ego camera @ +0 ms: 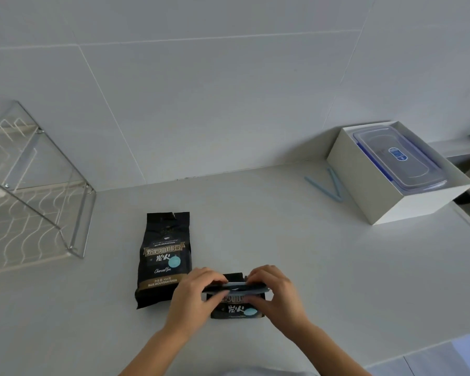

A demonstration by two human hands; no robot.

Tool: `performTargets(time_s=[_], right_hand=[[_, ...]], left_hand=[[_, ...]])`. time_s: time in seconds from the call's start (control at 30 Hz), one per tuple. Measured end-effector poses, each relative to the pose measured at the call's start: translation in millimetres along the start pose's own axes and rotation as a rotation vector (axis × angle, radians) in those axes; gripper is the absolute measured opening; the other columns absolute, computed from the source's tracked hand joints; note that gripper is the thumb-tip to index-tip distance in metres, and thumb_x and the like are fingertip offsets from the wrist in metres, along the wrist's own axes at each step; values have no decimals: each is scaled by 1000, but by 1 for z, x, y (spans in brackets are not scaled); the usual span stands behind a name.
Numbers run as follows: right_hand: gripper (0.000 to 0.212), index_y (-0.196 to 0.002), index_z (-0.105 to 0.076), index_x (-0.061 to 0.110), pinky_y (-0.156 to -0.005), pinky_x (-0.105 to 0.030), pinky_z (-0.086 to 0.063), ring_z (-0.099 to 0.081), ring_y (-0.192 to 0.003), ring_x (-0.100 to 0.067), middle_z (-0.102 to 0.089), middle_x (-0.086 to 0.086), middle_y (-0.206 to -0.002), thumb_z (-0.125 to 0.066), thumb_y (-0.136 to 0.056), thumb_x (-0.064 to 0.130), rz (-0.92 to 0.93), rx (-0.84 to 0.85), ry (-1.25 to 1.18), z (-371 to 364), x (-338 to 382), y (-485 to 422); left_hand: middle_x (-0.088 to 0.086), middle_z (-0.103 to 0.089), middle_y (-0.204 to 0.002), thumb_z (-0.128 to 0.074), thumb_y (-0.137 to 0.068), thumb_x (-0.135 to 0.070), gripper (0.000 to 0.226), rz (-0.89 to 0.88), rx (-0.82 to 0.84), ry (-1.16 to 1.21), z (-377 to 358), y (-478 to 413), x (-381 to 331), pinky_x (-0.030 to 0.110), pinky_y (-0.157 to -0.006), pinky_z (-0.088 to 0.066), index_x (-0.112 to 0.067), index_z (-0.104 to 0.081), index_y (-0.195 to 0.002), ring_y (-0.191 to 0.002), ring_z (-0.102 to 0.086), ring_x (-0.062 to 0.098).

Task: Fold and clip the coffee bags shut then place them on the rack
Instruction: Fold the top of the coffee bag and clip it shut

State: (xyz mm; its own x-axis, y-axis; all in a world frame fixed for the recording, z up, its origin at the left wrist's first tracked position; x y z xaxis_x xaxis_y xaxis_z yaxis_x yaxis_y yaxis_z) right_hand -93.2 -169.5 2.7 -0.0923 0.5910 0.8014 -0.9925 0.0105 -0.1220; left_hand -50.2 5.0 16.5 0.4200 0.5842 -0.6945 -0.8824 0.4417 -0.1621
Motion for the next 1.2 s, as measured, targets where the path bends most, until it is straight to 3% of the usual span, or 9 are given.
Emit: performTargets(time_s=[0.1,0.27,0.47,0.57,0.7,0.83,0.93,1.07,1.2], right_hand=[[18,-83,-64,22,-68,-24,-44,-57,-80,-11,-67,11,-82,-73,-72,34,125,9,200,-5,17,-7],[12,-80,-64,21,-60,-26,-41,-57,-72,-15,-66,4,-72,-64,-80,33,153,55,328,-8,27,-20],[15,-74,-63,22,-51,-28,-45,-56,-58,-13,-63,6,-62,-59,-82,34,148,-19,311,-8,27,-9],[5,-74,-65,25,-51,-27,-45,-56,-60,-7,-64,8,-64,-67,-77,27,28,-83,112,-12,25,-2],[13,-74,-65,25,-55,-24,-46,-59,-62,-6,-66,12,-64,-75,-74,18,-105,-83,-26,-20,17,1],[11,-77,-66,24,-60,-32,-51,-61,-64,-10,-68,8,-67,-75,-74,19,-169,-30,-100,-15,9,1],[12,-84,-68,28,-67,-27,-51,-61,-74,-5,-67,12,-77,-73,-74,26,-130,79,-29,-12,10,1],[29,-101,-66,34,-83,-13,-45,-49,-106,8,-58,28,-108,-71,-73,37,-19,145,111,-2,17,-3],[38,-106,-60,36,-74,-22,-46,-52,-93,-1,-60,18,-101,-71,-70,41,-62,328,298,-5,11,-3]], left_hand=[[-17,-64,-74,-79,-69,-21,17,-28,-7,-10,-12,-5,-8,40,-65,-51,-27,-65,-77,-75,-56,8],[-21,-61,-76,-79,-71,-23,17,-22,-70,-15,-18,-6,-2,38,-66,-50,-26,-64,-79,-76,-57,5],[-20,-65,-78,-78,-72,-28,18,-34,-78,-33,-19,6,0,29,-70,-48,-30,-64,-84,-78,-56,-1],[-21,-64,-78,-80,-70,-23,24,33,-128,-3,-20,15,4,26,-73,-42,-32,-64,-86,-80,-53,-3],[-17,-65,-81,-71,-76,-34,15,21,-157,17,-16,19,3,25,-76,-43,-30,-64,-89,-83,-53,-4],[-23,-64,-84,-78,-71,-31,39,79,-139,42,-18,18,6,16,-83,-40,-40,-54,-101,-86,-56,-6],[-26,-64,-84,-77,-72,-33,53,73,-115,101,-19,20,4,16,-88,-37,-47,-44,-111,-91,-58,-5],[-23,-58,-96,-71,-70,-50,63,125,-99,181,-20,23,1,19,-88,-41,-49,-34,-121,-98,-54,2],[-20,-62,-91,-79,-71,-29,75,122,-14,186,-21,20,4,23,-92,-42,-50,-31,-124,-95,-59,3]])
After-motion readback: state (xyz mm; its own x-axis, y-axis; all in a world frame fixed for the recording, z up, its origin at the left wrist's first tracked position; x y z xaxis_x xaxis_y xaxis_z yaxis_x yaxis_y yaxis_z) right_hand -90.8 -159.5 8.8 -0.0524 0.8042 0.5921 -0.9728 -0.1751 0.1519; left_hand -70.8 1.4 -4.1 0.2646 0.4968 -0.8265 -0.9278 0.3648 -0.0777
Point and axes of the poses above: each hand's wrist, its own y-axis away from the middle knuckle, its own z-axis out of the back of the hand, x = y × z, the point moved 6 cm from there along -y, towards the middle knuckle
